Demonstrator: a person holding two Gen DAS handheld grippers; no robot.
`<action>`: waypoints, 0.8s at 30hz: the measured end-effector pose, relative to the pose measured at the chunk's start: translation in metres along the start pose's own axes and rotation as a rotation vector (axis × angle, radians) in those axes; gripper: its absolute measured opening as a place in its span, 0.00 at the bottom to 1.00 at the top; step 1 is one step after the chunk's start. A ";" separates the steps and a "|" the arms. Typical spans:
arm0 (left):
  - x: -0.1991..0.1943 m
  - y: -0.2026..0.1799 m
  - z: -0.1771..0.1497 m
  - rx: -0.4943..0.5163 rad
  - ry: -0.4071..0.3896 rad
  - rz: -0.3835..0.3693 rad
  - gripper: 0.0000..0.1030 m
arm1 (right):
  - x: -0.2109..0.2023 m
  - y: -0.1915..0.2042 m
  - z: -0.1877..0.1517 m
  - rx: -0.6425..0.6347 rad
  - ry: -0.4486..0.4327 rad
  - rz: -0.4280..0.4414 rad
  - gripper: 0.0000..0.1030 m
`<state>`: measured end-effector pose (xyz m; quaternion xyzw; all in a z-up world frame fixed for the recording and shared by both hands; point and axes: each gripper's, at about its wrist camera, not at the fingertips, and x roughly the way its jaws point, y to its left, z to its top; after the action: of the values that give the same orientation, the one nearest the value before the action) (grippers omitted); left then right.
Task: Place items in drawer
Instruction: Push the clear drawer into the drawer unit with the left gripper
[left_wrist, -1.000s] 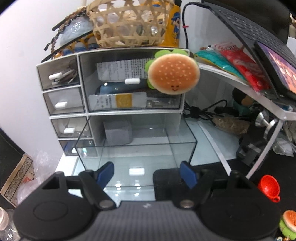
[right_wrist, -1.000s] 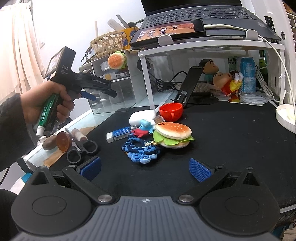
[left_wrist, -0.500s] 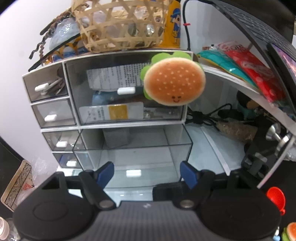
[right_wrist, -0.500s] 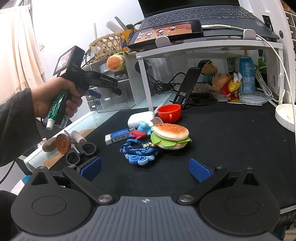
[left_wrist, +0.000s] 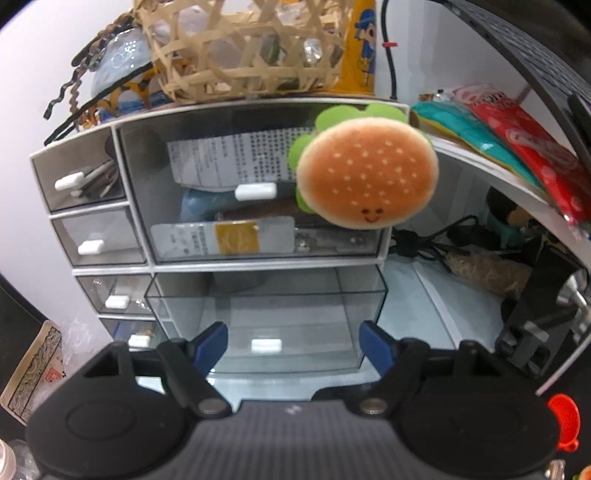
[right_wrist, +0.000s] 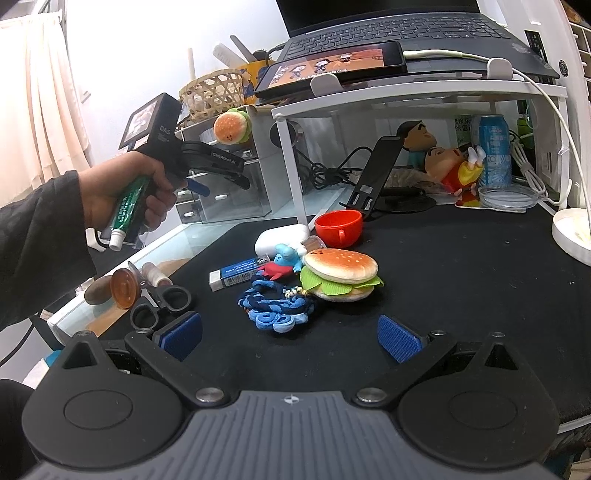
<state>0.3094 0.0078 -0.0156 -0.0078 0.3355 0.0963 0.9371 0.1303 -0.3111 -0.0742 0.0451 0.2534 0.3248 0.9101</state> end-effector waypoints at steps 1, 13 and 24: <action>0.001 0.000 0.001 0.000 0.000 0.001 0.78 | 0.000 0.000 0.000 0.000 0.000 0.000 1.00; 0.014 -0.003 0.010 0.009 -0.001 0.010 0.78 | 0.000 0.001 0.000 -0.004 -0.005 -0.005 1.00; 0.016 -0.008 0.012 0.030 0.007 0.022 0.78 | 0.001 0.001 0.000 -0.008 -0.008 -0.010 1.00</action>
<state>0.3307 0.0043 -0.0167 0.0098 0.3403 0.1014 0.9348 0.1299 -0.3097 -0.0744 0.0417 0.2485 0.3211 0.9129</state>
